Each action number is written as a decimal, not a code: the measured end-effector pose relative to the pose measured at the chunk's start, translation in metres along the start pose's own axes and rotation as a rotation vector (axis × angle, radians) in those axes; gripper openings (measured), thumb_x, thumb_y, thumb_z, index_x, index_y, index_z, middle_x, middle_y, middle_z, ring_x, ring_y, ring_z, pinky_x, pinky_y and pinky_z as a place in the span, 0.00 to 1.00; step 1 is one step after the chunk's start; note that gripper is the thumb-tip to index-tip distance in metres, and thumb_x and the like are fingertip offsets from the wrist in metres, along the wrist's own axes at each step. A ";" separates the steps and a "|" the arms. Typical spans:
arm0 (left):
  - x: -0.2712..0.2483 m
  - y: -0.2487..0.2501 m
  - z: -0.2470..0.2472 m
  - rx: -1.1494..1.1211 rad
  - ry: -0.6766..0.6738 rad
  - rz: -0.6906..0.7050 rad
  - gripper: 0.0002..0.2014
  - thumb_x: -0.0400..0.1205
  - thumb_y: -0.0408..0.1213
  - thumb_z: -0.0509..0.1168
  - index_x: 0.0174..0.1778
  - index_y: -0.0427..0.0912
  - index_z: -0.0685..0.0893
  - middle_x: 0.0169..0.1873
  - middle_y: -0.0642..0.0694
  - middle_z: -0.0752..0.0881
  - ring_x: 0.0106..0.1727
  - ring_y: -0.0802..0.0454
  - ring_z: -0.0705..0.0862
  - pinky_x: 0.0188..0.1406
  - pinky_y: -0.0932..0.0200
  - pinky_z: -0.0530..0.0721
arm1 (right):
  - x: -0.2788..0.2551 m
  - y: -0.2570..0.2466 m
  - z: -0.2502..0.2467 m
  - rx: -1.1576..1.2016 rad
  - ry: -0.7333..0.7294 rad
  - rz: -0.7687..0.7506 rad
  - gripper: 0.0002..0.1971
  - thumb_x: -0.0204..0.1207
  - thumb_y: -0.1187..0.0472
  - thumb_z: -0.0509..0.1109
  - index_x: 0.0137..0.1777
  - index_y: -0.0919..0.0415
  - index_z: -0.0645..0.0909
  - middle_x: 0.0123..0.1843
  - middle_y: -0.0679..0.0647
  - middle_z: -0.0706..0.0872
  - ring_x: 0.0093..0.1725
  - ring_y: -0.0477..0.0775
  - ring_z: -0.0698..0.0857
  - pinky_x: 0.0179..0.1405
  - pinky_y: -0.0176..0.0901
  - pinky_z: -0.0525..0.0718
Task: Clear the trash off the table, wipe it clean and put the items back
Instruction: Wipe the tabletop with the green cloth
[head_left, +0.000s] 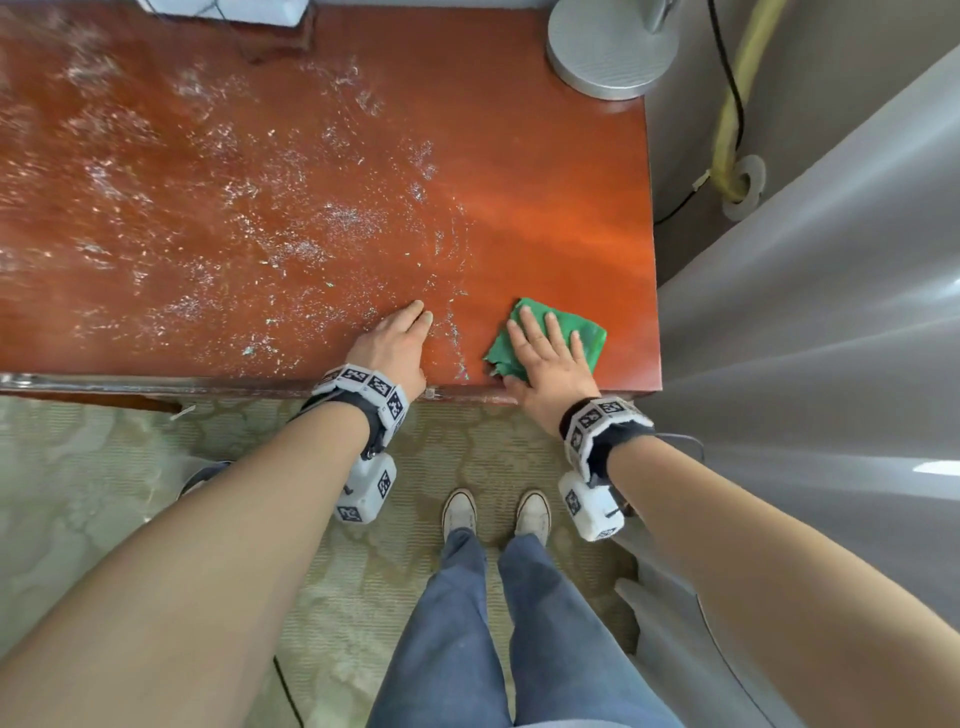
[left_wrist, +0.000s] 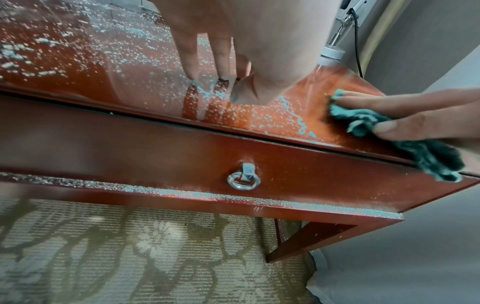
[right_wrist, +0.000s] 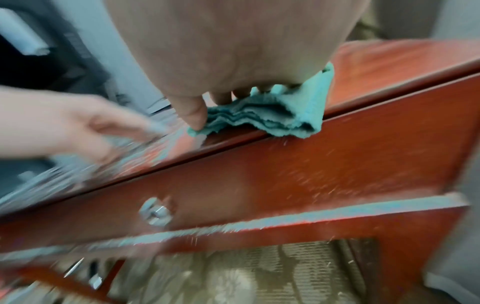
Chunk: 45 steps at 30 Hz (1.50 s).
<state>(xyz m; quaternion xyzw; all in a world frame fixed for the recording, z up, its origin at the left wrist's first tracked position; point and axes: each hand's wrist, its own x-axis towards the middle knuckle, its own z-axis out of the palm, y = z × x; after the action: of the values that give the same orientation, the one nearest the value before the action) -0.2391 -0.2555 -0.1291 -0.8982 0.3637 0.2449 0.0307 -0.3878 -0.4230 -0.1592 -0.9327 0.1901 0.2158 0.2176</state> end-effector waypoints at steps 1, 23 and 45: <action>-0.001 -0.004 0.000 -0.006 0.011 -0.008 0.40 0.82 0.28 0.62 0.88 0.48 0.53 0.88 0.54 0.50 0.85 0.49 0.60 0.73 0.50 0.79 | 0.001 0.014 -0.007 0.020 0.040 0.078 0.37 0.86 0.46 0.55 0.88 0.49 0.39 0.88 0.46 0.33 0.87 0.57 0.35 0.84 0.60 0.36; -0.020 0.021 0.035 0.040 -0.023 0.302 0.36 0.90 0.56 0.43 0.88 0.38 0.41 0.87 0.41 0.36 0.88 0.46 0.39 0.87 0.47 0.44 | 0.013 0.009 -0.024 0.073 0.250 0.153 0.34 0.83 0.59 0.60 0.87 0.63 0.52 0.89 0.58 0.42 0.88 0.61 0.44 0.85 0.57 0.43; 0.099 0.024 -0.011 -0.034 -0.015 -0.244 0.37 0.85 0.65 0.29 0.86 0.51 0.30 0.84 0.41 0.26 0.86 0.43 0.31 0.86 0.39 0.42 | 0.106 0.111 -0.091 -0.134 0.119 0.018 0.36 0.86 0.48 0.53 0.88 0.54 0.39 0.89 0.54 0.37 0.87 0.62 0.41 0.85 0.61 0.42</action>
<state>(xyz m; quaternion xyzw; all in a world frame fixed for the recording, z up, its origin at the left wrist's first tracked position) -0.1899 -0.3391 -0.1616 -0.9343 0.2474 0.2522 0.0479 -0.3195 -0.5874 -0.1723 -0.9545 0.1964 0.1742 0.1412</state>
